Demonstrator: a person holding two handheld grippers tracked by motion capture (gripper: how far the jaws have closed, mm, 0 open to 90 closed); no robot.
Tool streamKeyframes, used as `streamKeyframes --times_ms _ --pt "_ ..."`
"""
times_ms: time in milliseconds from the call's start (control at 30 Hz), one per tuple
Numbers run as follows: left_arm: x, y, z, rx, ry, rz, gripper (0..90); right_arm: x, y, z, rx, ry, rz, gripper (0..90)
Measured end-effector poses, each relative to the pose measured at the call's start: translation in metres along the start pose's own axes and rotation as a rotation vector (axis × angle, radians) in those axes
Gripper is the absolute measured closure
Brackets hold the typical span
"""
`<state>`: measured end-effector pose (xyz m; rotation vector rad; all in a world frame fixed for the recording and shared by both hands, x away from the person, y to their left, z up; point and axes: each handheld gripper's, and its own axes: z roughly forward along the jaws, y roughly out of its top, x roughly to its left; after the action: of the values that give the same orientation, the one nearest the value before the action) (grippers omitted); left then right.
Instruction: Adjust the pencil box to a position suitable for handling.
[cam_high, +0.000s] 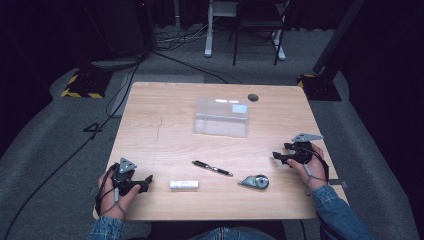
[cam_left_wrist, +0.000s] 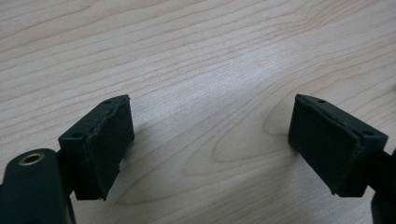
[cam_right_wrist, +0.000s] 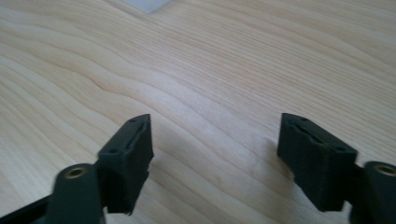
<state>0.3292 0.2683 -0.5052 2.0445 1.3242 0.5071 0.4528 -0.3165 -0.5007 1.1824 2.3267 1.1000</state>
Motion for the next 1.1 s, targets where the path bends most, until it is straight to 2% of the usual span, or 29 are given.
streamKeyframes --times_ms 33,67,200,267,333,533,667,900,1100 --pt "0.0 0.0 0.0 0.002 -0.003 -0.003 14.5 0.0 0.002 0.0 -0.011 0.012 0.013 28.5" --pt "0.0 0.0 0.0 0.0 0.0 0.0 14.5 0.001 0.008 -0.001 -0.036 0.012 0.006 28.3" --pt "0.0 0.0 0.0 0.001 -0.002 -0.004 14.6 0.003 0.017 -0.001 -0.059 0.024 0.003 27.7" --pt "0.0 0.0 0.0 0.001 -0.002 -0.004 14.6 0.008 0.029 0.001 -0.063 0.037 -0.012 27.3" --pt "0.0 0.0 0.0 0.001 -0.002 -0.004 14.6 0.009 0.032 0.002 -0.063 0.04 -0.017 26.9" --pt "0.0 0.0 0.0 0.002 -0.004 0.001 14.5 0.018 0.059 0.011 -0.071 0.081 -0.042 24.8" --pt "0.0 0.001 0.0 0.004 -0.005 0.004 14.5 0.02 0.073 0.021 -0.06 0.094 -0.036 24.8" --pt "0.0 0.001 0.0 0.004 -0.005 0.004 14.5 0.024 0.092 0.04 -0.051 0.093 -0.065 24.6" --pt "0.0 0.001 0.0 0.003 -0.004 0.005 14.5 0.027 0.105 0.063 -0.052 0.077 -0.045 25.8"
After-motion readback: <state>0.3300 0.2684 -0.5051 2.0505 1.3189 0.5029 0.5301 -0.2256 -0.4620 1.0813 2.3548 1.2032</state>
